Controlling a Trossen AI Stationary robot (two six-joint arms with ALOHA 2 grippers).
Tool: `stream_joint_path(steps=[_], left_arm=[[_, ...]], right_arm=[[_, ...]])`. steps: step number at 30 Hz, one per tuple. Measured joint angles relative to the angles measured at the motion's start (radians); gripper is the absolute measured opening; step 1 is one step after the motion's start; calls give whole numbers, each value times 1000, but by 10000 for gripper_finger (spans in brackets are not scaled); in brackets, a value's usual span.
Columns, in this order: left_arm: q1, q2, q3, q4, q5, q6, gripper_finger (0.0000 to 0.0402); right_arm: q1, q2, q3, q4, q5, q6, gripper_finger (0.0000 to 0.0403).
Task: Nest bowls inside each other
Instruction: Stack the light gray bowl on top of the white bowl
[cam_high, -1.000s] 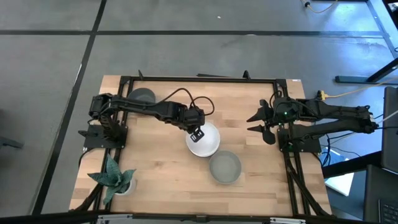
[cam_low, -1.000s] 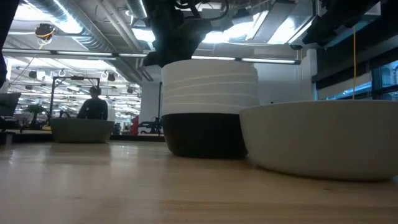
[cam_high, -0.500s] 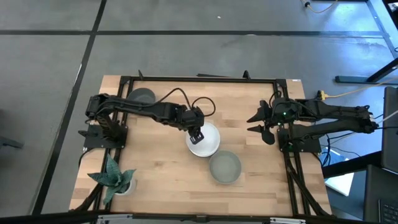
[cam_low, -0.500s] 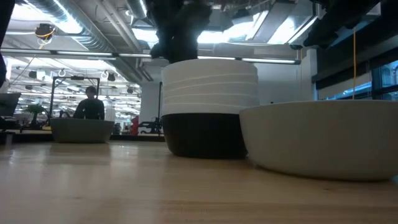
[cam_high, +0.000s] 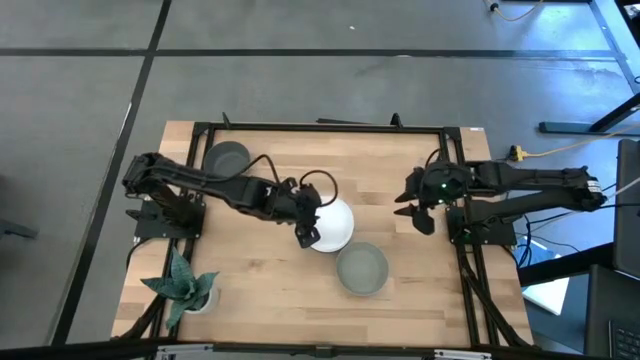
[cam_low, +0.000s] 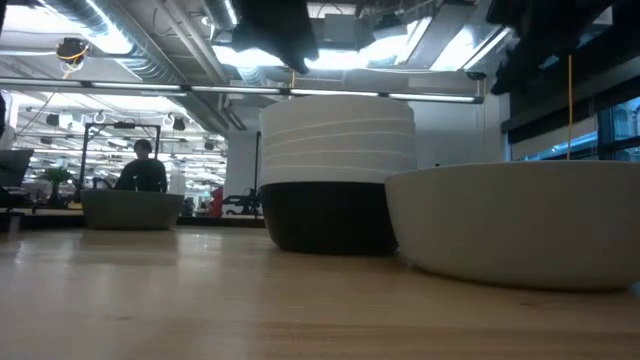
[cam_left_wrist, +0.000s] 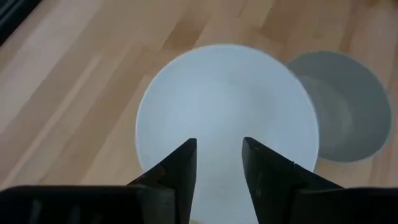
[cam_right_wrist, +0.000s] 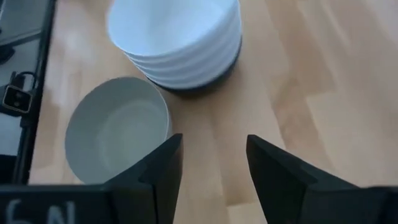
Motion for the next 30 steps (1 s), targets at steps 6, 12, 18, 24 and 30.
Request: stream_joint_path(steps=[6,12,18,24,30], left_arm=[[-50,0,0,-27,-24,-43,124],[-96,0,0,-27,-52,-50,124],[-125,0,0,-27,-61,-78,124],[-146,0,0,-27,-62,-98,124],[-158,0,0,-27,-62,-103,124]], right_arm=[[22,127,0,-20,0,112,179],[113,272,0,34,-11,115,179],[178,368,0,156,-10,146,179],[224,433,0,164,0,254,179],[276,470,0,195,43,349,179]])
